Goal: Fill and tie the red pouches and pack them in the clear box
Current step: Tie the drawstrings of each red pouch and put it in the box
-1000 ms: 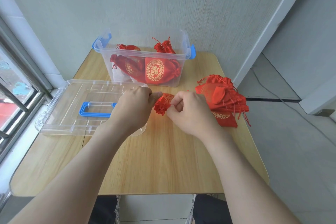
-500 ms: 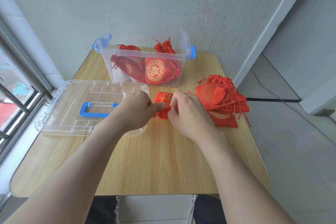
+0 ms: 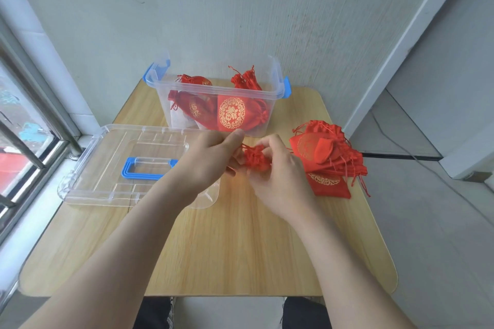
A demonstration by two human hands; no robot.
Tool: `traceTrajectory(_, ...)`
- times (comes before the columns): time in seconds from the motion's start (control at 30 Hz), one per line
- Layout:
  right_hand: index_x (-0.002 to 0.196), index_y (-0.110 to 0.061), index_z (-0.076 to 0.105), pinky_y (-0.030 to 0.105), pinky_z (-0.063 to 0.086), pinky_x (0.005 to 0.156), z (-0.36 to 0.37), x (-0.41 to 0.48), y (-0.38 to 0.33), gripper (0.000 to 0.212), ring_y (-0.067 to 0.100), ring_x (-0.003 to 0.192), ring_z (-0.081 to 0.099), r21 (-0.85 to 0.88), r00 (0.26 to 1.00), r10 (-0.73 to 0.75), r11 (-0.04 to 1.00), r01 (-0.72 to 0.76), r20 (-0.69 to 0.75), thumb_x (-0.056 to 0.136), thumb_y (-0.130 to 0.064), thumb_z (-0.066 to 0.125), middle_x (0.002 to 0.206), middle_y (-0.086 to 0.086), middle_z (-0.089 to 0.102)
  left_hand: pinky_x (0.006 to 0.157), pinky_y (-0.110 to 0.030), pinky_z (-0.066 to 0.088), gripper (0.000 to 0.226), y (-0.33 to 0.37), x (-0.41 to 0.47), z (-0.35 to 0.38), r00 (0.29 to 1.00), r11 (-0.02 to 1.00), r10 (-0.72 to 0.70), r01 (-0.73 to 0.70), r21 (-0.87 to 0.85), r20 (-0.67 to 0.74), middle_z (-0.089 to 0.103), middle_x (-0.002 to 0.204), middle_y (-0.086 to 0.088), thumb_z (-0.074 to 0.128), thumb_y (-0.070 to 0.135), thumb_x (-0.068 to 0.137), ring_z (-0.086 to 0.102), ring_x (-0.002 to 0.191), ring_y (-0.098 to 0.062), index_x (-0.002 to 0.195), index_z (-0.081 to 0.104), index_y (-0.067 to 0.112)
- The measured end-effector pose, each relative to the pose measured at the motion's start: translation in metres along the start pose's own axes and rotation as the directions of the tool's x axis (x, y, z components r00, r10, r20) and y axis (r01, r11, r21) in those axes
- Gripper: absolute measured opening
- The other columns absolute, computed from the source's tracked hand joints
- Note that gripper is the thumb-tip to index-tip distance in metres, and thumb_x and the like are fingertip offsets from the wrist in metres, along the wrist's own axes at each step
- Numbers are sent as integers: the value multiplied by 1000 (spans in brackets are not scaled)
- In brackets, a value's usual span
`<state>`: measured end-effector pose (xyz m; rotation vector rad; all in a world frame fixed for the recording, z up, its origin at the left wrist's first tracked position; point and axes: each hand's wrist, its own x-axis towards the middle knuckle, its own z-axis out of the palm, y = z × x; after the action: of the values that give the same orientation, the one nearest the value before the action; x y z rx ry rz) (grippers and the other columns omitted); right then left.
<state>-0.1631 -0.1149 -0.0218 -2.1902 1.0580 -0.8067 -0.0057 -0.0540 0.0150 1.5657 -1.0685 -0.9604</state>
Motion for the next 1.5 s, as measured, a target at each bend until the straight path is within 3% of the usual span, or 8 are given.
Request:
traceTrajectory(0.13,97,-22,63,37,48,59,2,6,-5,8,12,60,64,162,981,32,987,-1,-190,99,-23,71,70,-8,71,68,-37,48,62,4,1,-9,986,987,-39,13,-158,-162,73,88,-12,33,51,113,69,71,-22,84,64,7)
traceTrajectory(0.27,108,-21,63,47,58,68,1,8,-18,9,17,70,72,289,941,156,955,-67,-300,105,-29,65,81,-3,75,68,-36,50,47,-11,7,-20,937,994,-62,88,60,-345,75,96,-13,42,39,109,70,79,-29,93,70,5)
traceTrajectory(0.43,109,-19,65,35,55,55,-5,27,-48,8,15,70,74,538,929,329,821,-193,-169,104,-25,68,88,1,79,81,-35,49,23,-24,9,-30,968,883,-15,129,451,-249,73,102,-9,53,15,100,66,100,-31,105,73,6)
traceTrajectory(0.63,113,-13,58,40,61,57,-2,78,-97,24,27,67,76,742,933,339,655,-143,-120,96,3,62,103,10,78,81,-43,52,36,-19,10,-38,977,876,-61,152,458,-206,70,104,-25,46,20,98,64,99,-37,100,67,-10)
traceTrajectory(0.83,122,-14,52,39,61,82,18,130,-114,36,20,89,73,409,868,287,906,-109,-405,89,-3,62,89,-14,63,67,-37,45,34,-19,11,-46,980,883,-87,158,441,-176,62,83,-15,45,23,100,56,78,-29,83,57,-5)
traceTrajectory(1.17,119,-3,57,32,46,74,27,168,-121,32,36,109,67,-46,894,333,931,-362,-299,90,3,68,110,10,55,90,-43,55,26,-27,15,-43,990,846,-59,118,520,-128,72,106,-7,51,21,99,65,103,-28,105,70,3)
traceTrajectory(1.37,129,-12,59,41,42,95,31,113,-109,43,38,119,52,-250,889,-3,960,-125,-458,87,-5,61,125,12,61,92,-37,52,27,-30,16,-41,994,828,-49,97,552,-101,72,113,-4,51,22,101,64,109,-27,109,72,9)
traceTrajectory(1.5,122,-22,65,37,40,97,35,72,-95,42,32,117,52,-170,867,30,977,-131,-498,83,-9,65,123,3,60,88,-46,55,31,-37,18,-36,993,789,-19,84,609,-114,75,98,-11,51,26,99,67,98,-34,96,72,4)
